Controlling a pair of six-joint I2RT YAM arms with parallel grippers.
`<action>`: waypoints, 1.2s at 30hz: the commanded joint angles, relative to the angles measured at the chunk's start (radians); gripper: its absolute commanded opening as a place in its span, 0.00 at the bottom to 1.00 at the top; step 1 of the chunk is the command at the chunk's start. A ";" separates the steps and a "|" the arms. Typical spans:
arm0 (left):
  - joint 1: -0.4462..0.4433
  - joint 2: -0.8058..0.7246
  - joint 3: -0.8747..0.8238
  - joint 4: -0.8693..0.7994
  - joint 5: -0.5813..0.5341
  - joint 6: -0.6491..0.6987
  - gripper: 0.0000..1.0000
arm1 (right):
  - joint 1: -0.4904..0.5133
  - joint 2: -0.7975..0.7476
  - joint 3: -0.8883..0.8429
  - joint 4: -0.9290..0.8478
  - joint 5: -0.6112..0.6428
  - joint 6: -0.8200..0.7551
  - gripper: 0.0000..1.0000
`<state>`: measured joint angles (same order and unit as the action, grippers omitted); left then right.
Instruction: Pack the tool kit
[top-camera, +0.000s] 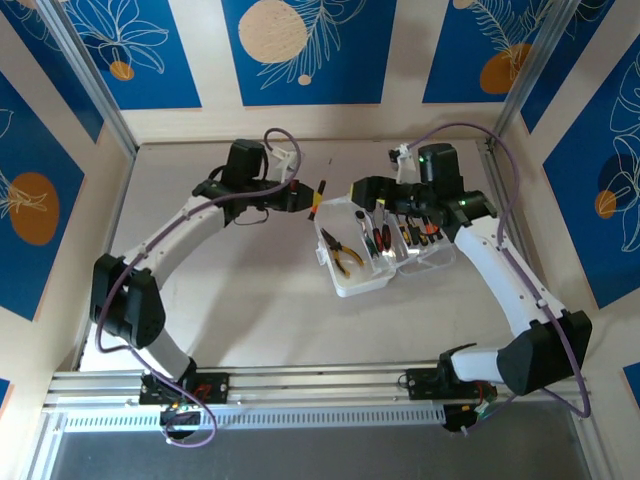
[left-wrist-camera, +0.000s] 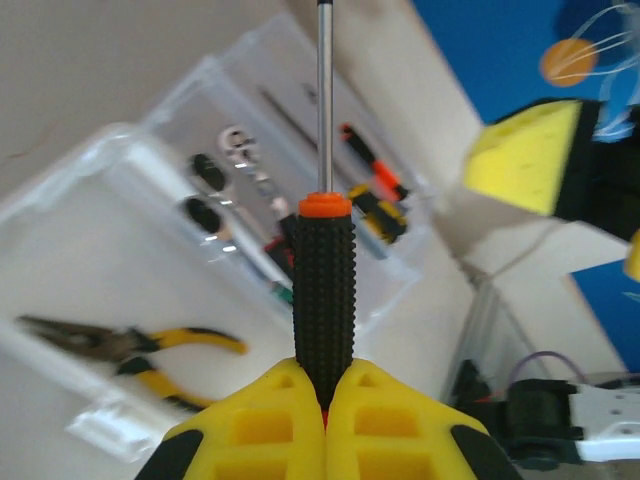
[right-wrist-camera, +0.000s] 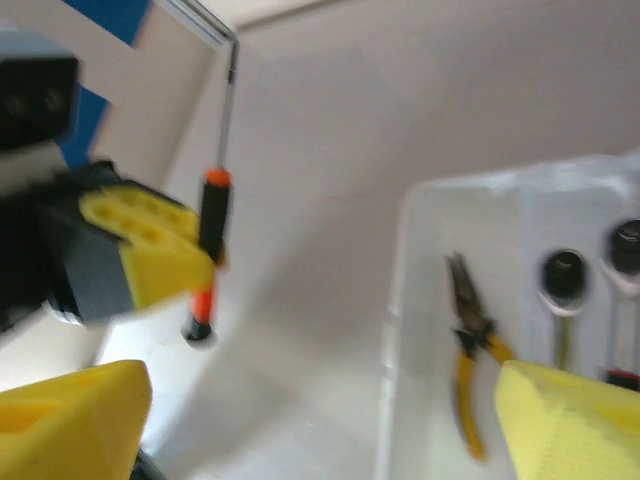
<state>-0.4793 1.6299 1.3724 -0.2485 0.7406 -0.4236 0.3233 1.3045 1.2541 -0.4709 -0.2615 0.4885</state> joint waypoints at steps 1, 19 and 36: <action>-0.039 -0.023 -0.066 0.231 0.076 -0.163 0.00 | 0.032 -0.002 -0.055 0.250 -0.050 0.168 0.81; -0.105 -0.084 -0.111 0.333 0.109 -0.208 0.00 | 0.090 0.068 -0.087 0.371 -0.021 0.234 0.34; -0.022 -0.136 0.020 -0.224 -0.292 0.145 1.00 | -0.145 0.015 0.083 -0.163 0.047 -0.151 0.00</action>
<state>-0.5503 1.5501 1.3308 -0.2371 0.6502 -0.4305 0.2565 1.3628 1.2537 -0.3759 -0.2649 0.5339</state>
